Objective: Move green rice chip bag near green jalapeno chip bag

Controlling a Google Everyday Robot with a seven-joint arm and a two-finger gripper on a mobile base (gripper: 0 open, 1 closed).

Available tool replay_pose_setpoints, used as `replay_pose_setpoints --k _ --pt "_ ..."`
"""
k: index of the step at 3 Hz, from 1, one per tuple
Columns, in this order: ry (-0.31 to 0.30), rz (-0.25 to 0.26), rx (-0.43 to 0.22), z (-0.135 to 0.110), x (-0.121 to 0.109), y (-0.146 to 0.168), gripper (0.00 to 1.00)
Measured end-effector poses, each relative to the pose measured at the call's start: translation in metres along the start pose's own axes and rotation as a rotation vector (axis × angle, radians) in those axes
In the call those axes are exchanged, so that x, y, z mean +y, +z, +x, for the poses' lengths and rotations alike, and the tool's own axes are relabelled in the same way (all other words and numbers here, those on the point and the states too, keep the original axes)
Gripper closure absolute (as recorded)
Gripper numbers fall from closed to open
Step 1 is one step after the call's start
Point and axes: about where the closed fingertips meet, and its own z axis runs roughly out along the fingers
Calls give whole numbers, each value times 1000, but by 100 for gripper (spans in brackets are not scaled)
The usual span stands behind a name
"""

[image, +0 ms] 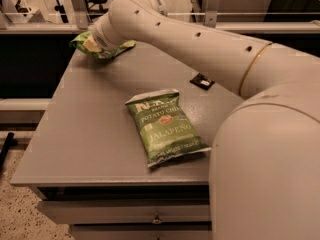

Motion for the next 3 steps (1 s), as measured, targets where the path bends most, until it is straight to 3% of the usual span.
replay_pose_setpoints --k 1,3 --pt "-76 36 27 7 -14 -39 100" --pt "-151 -61 90 74 -30 -117 100"
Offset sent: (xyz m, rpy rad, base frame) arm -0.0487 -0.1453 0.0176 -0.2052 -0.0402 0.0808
